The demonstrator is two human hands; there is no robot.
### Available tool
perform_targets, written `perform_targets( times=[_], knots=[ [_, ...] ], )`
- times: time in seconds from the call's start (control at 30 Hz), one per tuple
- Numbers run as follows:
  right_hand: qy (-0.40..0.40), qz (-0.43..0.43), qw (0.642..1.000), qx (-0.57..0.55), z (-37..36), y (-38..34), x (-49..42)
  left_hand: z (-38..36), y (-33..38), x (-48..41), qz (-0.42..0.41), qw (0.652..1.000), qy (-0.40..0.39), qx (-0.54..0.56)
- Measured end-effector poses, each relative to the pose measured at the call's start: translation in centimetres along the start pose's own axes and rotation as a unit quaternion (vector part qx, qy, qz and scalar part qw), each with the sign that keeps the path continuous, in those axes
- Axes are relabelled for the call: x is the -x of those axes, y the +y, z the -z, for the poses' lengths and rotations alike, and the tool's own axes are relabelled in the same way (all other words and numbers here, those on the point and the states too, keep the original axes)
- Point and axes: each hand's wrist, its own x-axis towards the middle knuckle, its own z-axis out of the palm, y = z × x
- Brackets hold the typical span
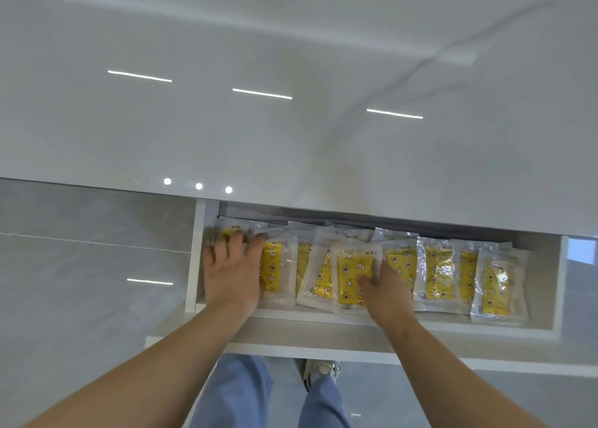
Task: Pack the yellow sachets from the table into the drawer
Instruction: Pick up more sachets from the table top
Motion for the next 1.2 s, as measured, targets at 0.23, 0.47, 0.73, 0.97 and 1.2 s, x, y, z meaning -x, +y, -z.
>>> perform_targets(
  times=[0.23, 0.47, 0.73, 0.97, 1.2],
  knots=[
    [0.087, -0.020, 0.988, 0.130, -0.2, 0.3, 0.6, 0.7, 0.8, 0.0, -0.107, 0.991, -0.080, -0.018],
    [0.049, -0.017, 0.997, 0.054, 0.7, 0.3, 3.2, 3.7, 2.0, 1.2, -0.092, 0.990, -0.103, 0.017],
    [0.044, 0.050, 0.993, -0.093, 5.9, -4.1, 10.8, 13.9, 2.4, 6.4, -0.072, 0.972, 0.001, 0.223],
    [0.065, 0.093, 0.976, -0.184, 10.3, -11.8, 17.1, 24.9, 0.1, 8.6, -0.071, 0.943, 0.059, 0.320],
    [0.116, 0.059, 0.945, -0.300, 7.9, -24.3, 23.7, 35.6, -7.5, 6.5, -0.126, 0.928, 0.043, 0.348]
  ],
)
